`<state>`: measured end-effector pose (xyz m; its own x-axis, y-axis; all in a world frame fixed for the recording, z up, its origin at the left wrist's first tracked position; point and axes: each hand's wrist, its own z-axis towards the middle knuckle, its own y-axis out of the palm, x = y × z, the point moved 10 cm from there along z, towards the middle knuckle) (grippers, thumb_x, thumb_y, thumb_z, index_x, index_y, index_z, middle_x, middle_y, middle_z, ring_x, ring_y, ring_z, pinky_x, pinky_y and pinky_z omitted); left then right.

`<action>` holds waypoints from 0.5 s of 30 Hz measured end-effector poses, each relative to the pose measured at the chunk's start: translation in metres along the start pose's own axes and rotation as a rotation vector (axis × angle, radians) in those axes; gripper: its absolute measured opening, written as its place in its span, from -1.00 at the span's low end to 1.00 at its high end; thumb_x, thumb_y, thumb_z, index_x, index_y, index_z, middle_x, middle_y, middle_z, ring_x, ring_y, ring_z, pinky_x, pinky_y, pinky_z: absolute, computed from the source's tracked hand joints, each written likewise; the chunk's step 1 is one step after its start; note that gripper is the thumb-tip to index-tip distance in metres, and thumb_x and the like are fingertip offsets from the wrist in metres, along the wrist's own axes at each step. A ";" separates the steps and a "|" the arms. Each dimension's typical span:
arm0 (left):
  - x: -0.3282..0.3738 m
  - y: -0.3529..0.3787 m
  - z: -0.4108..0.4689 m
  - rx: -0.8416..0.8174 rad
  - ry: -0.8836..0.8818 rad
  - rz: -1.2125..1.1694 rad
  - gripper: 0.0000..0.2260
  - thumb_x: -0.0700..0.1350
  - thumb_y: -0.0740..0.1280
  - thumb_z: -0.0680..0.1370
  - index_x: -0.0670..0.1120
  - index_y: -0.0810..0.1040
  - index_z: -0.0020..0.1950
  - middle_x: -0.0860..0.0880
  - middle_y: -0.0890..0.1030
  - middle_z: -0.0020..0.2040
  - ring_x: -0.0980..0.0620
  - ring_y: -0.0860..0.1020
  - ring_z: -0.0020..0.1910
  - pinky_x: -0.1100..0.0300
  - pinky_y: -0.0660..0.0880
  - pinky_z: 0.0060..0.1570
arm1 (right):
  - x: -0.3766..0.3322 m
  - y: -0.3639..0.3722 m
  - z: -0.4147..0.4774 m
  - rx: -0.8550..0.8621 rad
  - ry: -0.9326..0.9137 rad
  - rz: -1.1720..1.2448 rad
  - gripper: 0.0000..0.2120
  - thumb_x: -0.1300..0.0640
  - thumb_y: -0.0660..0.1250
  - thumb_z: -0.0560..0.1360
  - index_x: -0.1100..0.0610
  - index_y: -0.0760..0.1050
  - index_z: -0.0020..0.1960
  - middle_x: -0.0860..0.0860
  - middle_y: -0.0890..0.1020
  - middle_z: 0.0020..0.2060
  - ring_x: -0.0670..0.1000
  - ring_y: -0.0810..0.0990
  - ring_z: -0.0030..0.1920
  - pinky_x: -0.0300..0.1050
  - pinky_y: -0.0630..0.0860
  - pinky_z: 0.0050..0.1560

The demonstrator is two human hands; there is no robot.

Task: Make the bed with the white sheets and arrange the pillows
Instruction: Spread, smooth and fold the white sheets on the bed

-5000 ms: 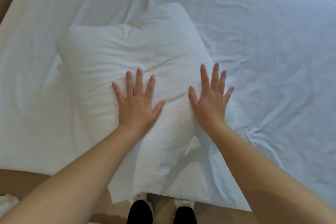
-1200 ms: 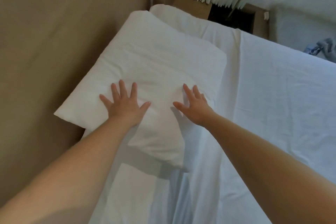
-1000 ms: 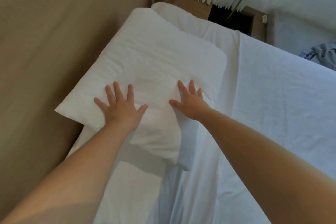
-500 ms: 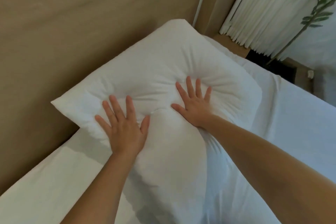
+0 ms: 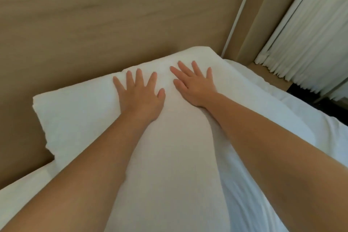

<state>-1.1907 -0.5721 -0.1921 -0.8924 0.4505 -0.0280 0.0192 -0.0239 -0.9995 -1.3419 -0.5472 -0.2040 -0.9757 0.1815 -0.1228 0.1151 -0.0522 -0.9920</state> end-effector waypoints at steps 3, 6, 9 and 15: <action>-0.027 0.035 -0.001 0.009 -0.098 0.009 -0.42 0.30 -0.25 0.57 0.17 -0.17 0.57 -0.08 -0.14 0.60 -0.10 -0.20 0.57 -0.29 -0.30 0.43 | 0.038 0.026 0.011 -0.022 0.055 -0.031 -0.48 -0.30 -0.23 0.60 -0.30 -0.18 0.54 -0.20 -0.17 0.57 0.08 -0.24 0.57 0.41 -0.25 0.44; -0.038 0.043 -0.001 0.034 -0.165 0.029 -0.38 0.33 -0.29 0.53 0.17 -0.20 0.58 -0.10 -0.13 0.60 -0.10 -0.20 0.57 -0.25 -0.30 0.44 | 0.065 0.038 0.019 -0.043 0.118 -0.007 -0.46 -0.32 -0.25 0.59 -0.30 -0.24 0.54 -0.21 -0.21 0.56 0.07 -0.23 0.57 0.41 -0.23 0.44; -0.042 0.047 -0.007 0.055 -0.205 0.013 -0.35 0.35 -0.29 0.52 0.15 -0.17 0.58 -0.12 -0.12 0.60 -0.10 -0.21 0.57 -0.18 -0.34 0.45 | 0.097 0.051 0.015 -0.089 0.206 0.011 -0.43 -0.35 -0.28 0.57 -0.28 -0.30 0.54 -0.18 -0.24 0.56 0.09 -0.21 0.57 0.39 -0.21 0.46; -0.082 0.046 -0.031 0.036 -0.378 0.022 -0.26 0.38 -0.38 0.45 0.13 -0.14 0.59 -0.13 -0.11 0.60 -0.10 -0.23 0.56 -0.15 -0.39 0.43 | 0.170 0.061 -0.030 -0.219 0.428 0.002 -0.33 -0.40 -0.34 0.51 -0.21 -0.26 0.56 -0.10 -0.06 0.59 0.18 0.02 0.56 0.45 -0.18 0.44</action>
<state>-1.1033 -0.5827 -0.2362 -0.9954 0.0886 -0.0357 0.0301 -0.0645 -0.9975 -1.4949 -0.4901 -0.2865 -0.8161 0.5724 -0.0804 0.1983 0.1467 -0.9691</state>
